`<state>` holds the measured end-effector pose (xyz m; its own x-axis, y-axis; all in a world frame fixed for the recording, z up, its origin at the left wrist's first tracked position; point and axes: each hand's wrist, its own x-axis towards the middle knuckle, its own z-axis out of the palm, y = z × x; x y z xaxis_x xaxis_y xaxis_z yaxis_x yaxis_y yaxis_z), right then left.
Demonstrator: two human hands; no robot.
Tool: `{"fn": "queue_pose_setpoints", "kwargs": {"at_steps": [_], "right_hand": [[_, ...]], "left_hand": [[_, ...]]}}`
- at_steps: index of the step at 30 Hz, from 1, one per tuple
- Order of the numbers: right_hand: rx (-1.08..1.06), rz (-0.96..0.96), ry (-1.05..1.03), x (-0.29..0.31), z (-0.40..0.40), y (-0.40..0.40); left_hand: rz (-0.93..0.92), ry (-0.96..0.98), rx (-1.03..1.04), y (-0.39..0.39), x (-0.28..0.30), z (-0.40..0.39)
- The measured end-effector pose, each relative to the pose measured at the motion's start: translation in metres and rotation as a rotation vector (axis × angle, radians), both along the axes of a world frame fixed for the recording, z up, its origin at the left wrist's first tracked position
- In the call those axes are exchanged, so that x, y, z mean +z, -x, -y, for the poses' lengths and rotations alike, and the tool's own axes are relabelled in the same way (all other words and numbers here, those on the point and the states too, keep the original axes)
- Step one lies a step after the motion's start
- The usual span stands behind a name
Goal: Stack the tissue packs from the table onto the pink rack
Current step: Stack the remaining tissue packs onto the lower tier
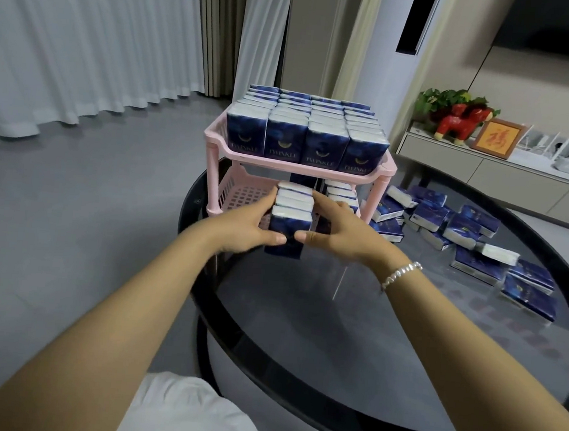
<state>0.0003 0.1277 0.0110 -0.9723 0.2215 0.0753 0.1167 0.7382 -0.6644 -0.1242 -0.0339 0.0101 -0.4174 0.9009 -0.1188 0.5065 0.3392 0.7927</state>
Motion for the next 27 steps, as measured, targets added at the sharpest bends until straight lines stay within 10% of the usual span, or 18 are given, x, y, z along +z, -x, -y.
{"fn": "queue_pose_setpoints", "kwargs": {"at_steps": [16,27], "right_hand": [[-0.254,0.252,-0.349,0.006,-0.044,0.067],[-0.393,-0.003,-0.473,-0.003,-0.04,0.065]], "left_hand": [[-0.079,0.012,0.044,0.049,-0.024,-0.069],[-0.141,-0.208,0.192,0.033,-0.037,-0.093]]}}
